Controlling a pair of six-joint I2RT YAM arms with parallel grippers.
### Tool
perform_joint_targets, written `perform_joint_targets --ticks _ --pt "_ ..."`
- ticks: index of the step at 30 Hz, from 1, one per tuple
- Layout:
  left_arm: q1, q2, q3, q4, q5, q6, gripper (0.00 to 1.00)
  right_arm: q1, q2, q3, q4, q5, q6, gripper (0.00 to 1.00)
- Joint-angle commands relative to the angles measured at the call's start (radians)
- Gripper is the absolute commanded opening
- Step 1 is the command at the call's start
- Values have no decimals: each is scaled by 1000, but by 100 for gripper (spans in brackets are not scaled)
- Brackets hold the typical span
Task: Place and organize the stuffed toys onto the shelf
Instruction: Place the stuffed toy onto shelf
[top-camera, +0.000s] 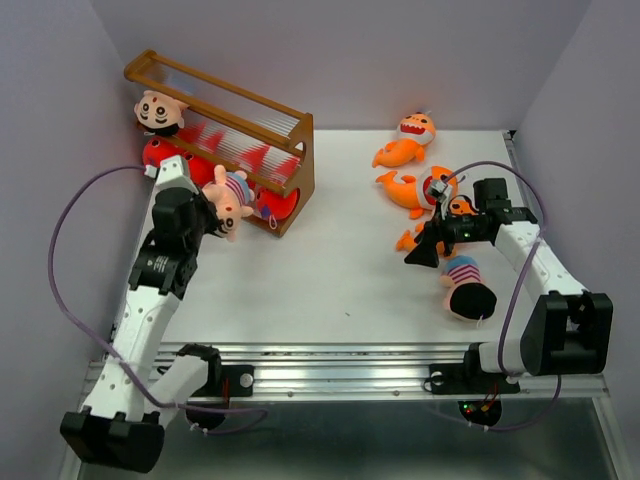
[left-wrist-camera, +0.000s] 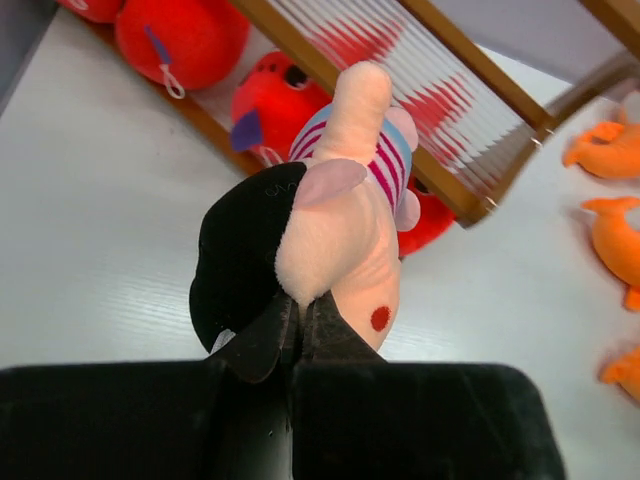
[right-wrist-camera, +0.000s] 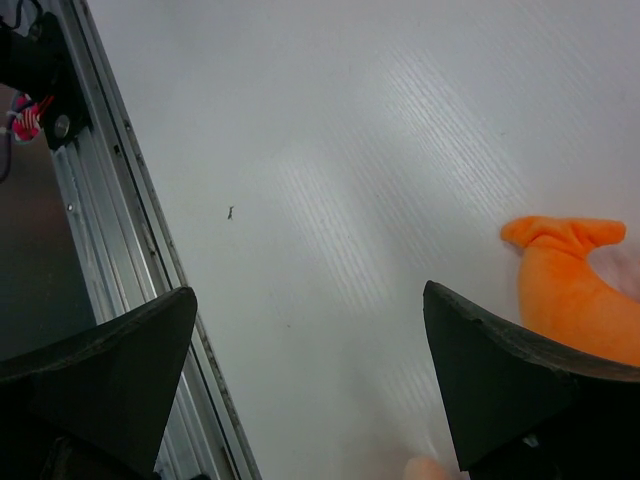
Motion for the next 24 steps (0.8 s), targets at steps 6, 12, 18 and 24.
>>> perform_joint_targets --ticks 6,12,18,24 --pt "403 149 99 285 501 -57 0 -5 -48 -28 31 -79 -38 100" --pt "464 201 112 325 624 -120 0 -5 -54 -29 34 -68 -40 100" --pt "507 277 113 445 670 -211 0 -5 -52 -31 34 -65 -43 100" --pt "535 406 156 525 685 -292 0 -5 -57 -32 33 -51 -46 100"
